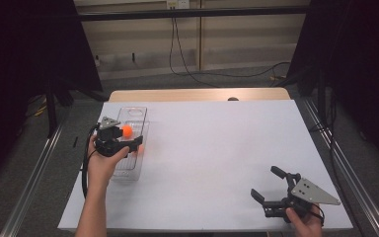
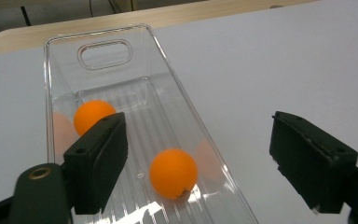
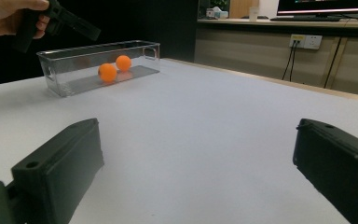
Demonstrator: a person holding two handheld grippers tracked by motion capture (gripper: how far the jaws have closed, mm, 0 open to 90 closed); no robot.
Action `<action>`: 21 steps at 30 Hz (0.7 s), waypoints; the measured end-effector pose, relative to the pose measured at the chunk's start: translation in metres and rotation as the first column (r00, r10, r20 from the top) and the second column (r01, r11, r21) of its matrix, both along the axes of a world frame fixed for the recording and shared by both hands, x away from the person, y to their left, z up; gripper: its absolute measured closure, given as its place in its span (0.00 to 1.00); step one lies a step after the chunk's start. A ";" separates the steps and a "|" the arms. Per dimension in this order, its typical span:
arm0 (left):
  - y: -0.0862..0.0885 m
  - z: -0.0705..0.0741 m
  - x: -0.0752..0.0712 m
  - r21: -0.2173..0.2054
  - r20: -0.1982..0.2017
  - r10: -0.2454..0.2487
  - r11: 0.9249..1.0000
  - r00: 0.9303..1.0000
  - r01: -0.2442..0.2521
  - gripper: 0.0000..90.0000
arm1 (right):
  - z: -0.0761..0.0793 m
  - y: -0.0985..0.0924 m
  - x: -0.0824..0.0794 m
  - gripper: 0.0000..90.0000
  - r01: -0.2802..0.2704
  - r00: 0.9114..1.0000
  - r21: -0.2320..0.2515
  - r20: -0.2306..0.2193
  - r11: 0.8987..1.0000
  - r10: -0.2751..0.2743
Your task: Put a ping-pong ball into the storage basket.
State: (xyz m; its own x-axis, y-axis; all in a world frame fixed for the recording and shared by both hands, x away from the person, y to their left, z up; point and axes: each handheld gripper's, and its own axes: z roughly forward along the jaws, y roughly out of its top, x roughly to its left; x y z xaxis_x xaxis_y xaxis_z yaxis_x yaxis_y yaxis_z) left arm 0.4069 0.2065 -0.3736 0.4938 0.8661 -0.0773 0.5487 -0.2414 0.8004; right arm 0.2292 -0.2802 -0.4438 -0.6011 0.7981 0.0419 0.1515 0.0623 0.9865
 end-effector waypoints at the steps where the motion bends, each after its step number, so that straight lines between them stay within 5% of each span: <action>1: 0.000 0.000 -0.003 -0.003 0.010 0.002 1.000 1.000 -0.002 0.21 | 0.000 0.000 0.000 0.01 0.003 1.000 0.002 0.000 1.000 -0.004; 14: -0.003 -0.007 -0.041 -0.063 0.084 -0.069 0.995 0.994 0.074 0.11 | 0.000 -0.001 -0.001 0.01 0.002 1.000 0.003 0.000 1.000 -0.002; 21: 0.004 -0.019 -0.059 -0.106 0.116 -0.055 0.992 0.992 0.067 0.09 | 0.000 -0.001 -0.001 0.01 0.002 1.000 -0.001 -0.002 1.000 -0.002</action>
State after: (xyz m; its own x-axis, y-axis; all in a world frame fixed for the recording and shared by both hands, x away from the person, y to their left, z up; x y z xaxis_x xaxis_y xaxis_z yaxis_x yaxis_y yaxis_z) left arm 0.3477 0.2105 -0.3931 0.5562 0.8236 -0.1110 0.4407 -0.1791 0.8796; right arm 0.2283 -0.2807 -0.4441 -0.5993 0.7994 0.0425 0.1532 0.0625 0.9862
